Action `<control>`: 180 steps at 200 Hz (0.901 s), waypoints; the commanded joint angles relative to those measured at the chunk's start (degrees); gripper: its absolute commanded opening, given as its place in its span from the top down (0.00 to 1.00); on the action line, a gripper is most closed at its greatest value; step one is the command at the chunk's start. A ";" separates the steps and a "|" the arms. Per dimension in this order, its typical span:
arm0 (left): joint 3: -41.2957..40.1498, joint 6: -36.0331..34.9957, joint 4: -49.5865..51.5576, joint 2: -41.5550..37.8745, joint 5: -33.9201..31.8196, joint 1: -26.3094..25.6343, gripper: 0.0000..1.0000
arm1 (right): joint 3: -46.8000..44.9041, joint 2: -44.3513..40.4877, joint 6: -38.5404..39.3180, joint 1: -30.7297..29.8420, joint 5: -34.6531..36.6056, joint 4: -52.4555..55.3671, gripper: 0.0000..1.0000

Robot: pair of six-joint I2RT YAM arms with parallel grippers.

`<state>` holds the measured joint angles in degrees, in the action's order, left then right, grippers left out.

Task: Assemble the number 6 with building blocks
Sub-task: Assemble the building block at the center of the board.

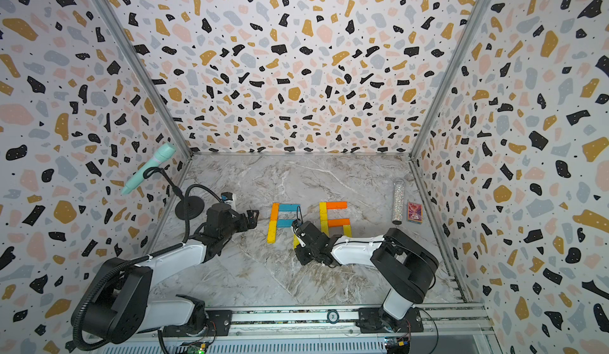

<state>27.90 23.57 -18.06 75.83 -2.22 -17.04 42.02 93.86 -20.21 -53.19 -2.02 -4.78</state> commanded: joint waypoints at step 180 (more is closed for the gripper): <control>-3.25 8.09 3.04 -12.66 11.49 -1.54 0.71 | -5.04 -10.19 -8.56 5.19 -9.20 -2.69 0.80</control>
<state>27.42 26.55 -15.09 67.09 3.64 -17.21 36.82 86.91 -24.64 -50.81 -8.40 -6.04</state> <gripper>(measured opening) 0.438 0.219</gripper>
